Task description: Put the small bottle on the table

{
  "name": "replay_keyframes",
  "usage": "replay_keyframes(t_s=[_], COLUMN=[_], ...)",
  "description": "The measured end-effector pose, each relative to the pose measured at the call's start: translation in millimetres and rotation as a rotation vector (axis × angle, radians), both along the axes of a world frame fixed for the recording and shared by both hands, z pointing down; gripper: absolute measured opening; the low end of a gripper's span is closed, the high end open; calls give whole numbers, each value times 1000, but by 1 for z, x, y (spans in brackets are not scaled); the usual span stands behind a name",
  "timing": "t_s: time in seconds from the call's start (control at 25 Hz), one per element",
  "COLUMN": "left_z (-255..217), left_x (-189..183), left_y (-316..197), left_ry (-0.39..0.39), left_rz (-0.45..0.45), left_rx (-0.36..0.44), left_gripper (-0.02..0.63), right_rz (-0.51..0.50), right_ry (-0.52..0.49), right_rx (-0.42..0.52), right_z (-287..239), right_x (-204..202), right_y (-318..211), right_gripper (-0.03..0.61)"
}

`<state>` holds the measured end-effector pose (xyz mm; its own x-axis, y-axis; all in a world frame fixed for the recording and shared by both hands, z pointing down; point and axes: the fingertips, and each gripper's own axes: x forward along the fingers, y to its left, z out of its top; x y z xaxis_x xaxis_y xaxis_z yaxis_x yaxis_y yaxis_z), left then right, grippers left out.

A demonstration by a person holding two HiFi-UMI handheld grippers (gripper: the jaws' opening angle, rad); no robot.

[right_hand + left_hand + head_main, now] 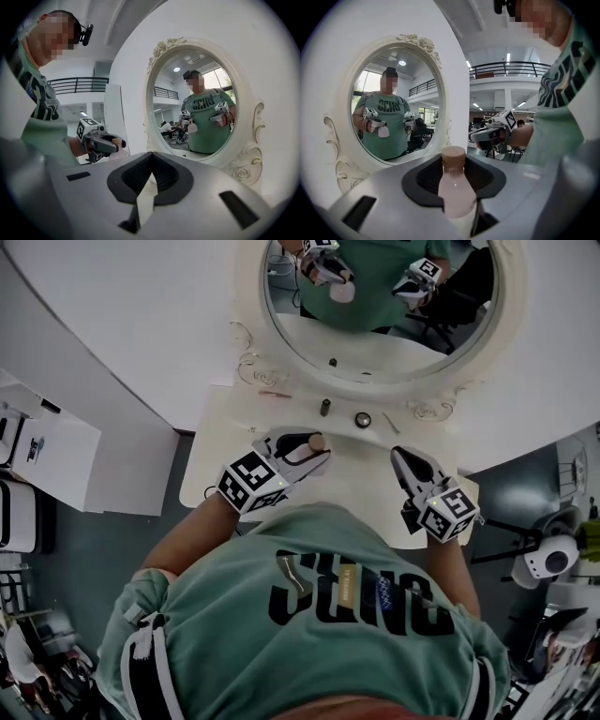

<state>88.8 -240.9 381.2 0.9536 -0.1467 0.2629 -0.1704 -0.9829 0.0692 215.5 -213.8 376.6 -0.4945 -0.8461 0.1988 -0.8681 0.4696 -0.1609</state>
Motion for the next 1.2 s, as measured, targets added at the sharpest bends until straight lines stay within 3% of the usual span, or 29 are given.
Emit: replay_keyframes(t_s=[0.48, 0.88, 1.2], left_z=[34, 103, 161], left_x=[28, 47, 63], left_y=[-10, -18, -23], left_ry=[-46, -123, -131], left_rz=[-1, 43, 64], left_rx=[-39, -18, -26], left_gripper=[143, 144, 144], right_rz=[-20, -1, -6], right_ry=[-20, -39, -31], right_rx=[-30, -80, -88], right_z=[21, 76, 120], right_x=[20, 26, 20], right_y=[-28, -52, -68], right_gripper=[-6, -6, -6])
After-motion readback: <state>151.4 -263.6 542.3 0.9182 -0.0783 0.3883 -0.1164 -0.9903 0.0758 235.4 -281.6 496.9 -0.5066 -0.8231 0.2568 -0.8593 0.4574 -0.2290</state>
